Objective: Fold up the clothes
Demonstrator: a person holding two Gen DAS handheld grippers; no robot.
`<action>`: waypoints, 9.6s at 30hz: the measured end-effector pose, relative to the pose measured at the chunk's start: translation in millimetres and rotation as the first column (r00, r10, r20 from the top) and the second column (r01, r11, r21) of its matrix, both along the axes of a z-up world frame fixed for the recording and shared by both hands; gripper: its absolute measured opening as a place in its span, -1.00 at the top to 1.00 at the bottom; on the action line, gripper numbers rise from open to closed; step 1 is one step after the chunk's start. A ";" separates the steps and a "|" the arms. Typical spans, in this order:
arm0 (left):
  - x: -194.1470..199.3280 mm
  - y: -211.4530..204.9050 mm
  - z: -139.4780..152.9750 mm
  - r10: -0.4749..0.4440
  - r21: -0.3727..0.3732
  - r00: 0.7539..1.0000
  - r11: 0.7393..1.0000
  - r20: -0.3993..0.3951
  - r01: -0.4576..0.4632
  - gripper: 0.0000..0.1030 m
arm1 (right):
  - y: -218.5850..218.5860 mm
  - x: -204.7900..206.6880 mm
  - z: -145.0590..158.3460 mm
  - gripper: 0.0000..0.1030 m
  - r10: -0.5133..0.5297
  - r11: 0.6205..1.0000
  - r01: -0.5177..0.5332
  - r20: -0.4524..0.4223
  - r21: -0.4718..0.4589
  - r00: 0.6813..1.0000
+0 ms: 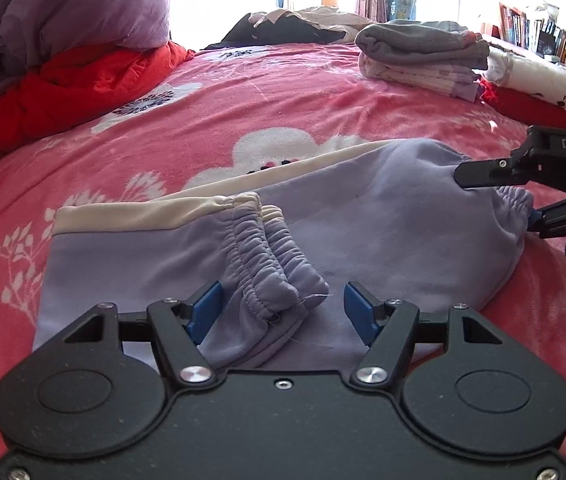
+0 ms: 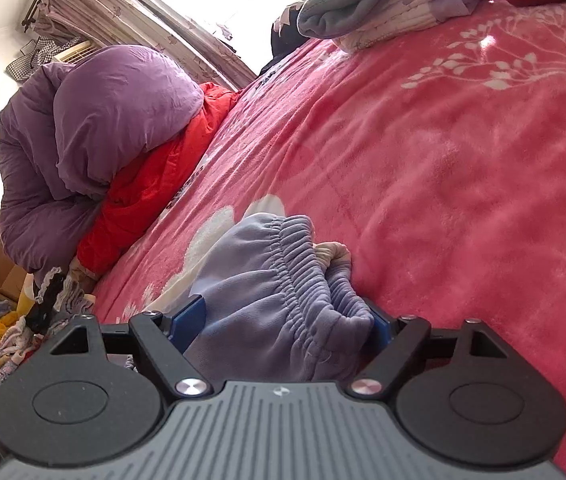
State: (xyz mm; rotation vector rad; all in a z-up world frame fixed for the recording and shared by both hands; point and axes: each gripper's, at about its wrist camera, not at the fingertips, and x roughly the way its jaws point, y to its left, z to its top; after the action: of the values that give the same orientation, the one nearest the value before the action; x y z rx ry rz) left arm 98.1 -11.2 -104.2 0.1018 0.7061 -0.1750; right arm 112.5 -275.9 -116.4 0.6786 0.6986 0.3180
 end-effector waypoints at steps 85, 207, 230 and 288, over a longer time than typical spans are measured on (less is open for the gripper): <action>-7.4 261.1 24.2 0.651 -0.390 0.752 0.668 -0.108 -0.634 -0.20 | -49.6 25.0 2.6 -0.19 -0.146 0.985 0.146 0.000 -0.096 0.989; 45.9 285.3 78.4 0.317 -0.736 0.940 0.666 0.128 -0.124 0.70 | -68.2 102.5 32.6 0.62 -0.122 0.982 0.152 0.232 -0.116 0.965; 120.8 301.1 19.6 0.431 -0.533 0.901 0.751 -0.051 -0.389 0.20 | -65.8 150.2 22.6 -0.02 -0.074 0.966 0.105 0.138 -0.235 0.988; -68.4 207.5 69.6 0.281 -0.071 0.959 0.958 0.041 -0.277 0.50 | -33.6 -39.3 53.1 0.36 0.036 0.852 0.060 0.173 -0.520 0.984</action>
State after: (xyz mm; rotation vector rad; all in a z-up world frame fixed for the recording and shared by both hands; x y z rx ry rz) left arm 29.6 196.4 -34.6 -0.0559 0.6559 0.0757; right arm 73.1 -309.5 -63.3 0.1273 0.5739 0.1582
